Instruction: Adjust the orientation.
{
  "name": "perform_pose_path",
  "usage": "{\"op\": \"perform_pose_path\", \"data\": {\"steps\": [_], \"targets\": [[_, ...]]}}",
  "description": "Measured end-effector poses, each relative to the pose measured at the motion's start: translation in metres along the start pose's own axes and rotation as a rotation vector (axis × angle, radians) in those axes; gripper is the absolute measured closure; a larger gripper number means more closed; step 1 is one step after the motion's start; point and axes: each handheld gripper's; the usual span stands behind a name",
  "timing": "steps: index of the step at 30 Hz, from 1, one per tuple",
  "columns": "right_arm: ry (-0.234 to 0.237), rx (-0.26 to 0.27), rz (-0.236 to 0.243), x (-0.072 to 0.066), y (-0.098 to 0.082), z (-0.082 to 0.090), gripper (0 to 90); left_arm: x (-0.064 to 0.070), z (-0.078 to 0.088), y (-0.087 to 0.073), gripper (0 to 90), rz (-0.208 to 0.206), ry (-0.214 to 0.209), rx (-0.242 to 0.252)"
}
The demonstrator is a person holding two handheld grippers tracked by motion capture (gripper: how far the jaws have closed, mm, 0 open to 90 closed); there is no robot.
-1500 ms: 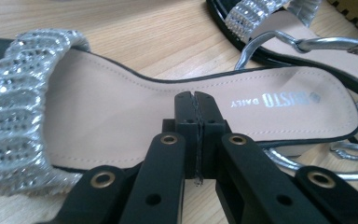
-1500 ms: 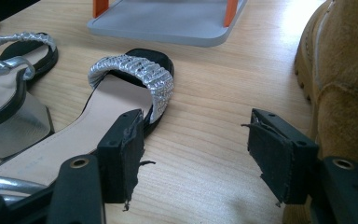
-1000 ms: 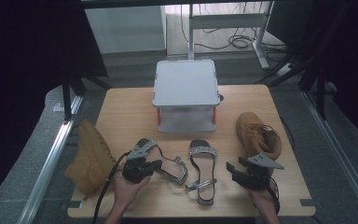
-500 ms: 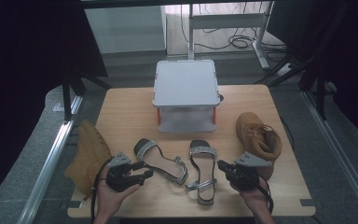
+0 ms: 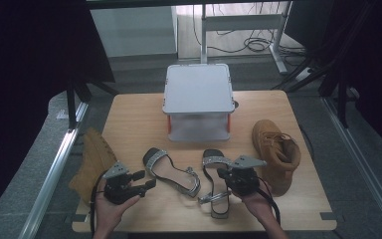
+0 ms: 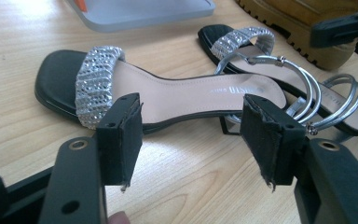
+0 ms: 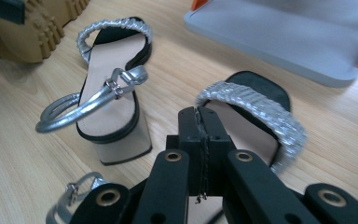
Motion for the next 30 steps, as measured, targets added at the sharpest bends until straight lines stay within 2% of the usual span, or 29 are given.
{"op": "perform_pose_path", "data": {"steps": [2,3,5,6,7,8,9,14,17,24,27,30], "targets": [[0.012,-0.032,0.019,-0.005,0.005,-0.011,89.5,-0.001,0.003,0.000,39.1,0.007,0.000,0.013],[0.012,-0.032,0.019,-0.005,0.005,-0.011,89.5,-0.001,0.003,0.000,39.1,0.007,0.000,0.013],[0.024,-0.073,0.043,-0.011,0.010,-0.021,89.5,-0.002,0.004,0.000,39.0,0.010,-0.001,0.015],[0.024,-0.073,0.043,-0.011,0.010,-0.021,89.5,-0.002,0.004,0.000,39.0,0.010,-0.001,0.016],[0.037,-0.100,0.060,-0.015,0.014,-0.028,89.5,-0.002,0.004,0.000,39.0,0.011,-0.002,0.017],[0.037,-0.100,0.060,-0.015,0.014,-0.028,89.5,-0.002,0.004,0.000,39.0,0.011,-0.002,0.017],[0.038,-0.127,0.080,-0.017,0.017,-0.034,89.5,-0.002,0.004,0.000,39.0,0.014,-0.002,0.018],[0.031,-0.193,0.107,-0.019,0.023,-0.051,89.6,-0.004,0.005,-0.001,38.9,0.018,0.002,0.023],[0.030,-0.210,0.111,-0.019,0.023,-0.059,89.6,-0.005,0.006,-0.001,38.9,0.023,0.004,0.025],[0.044,-0.241,0.127,-0.023,0.023,-0.066,89.8,-0.008,0.009,-0.002,38.9,0.032,0.011,0.037],[0.064,-0.266,0.149,-0.028,0.023,-0.067,89.8,-0.010,0.010,-0.002,38.9,0.038,0.014,0.041],[0.057,-0.278,0.172,-0.031,0.025,-0.066,89.9,-0.010,0.010,-0.002,38.9,0.039,0.015,0.041]]}}
Point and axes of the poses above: each handheld gripper's, and its own axes: z roughly backward along the jaws, y roughly out of its top, x roughly to its right, and after that the axes turned 2 degrees about -z, right-handed
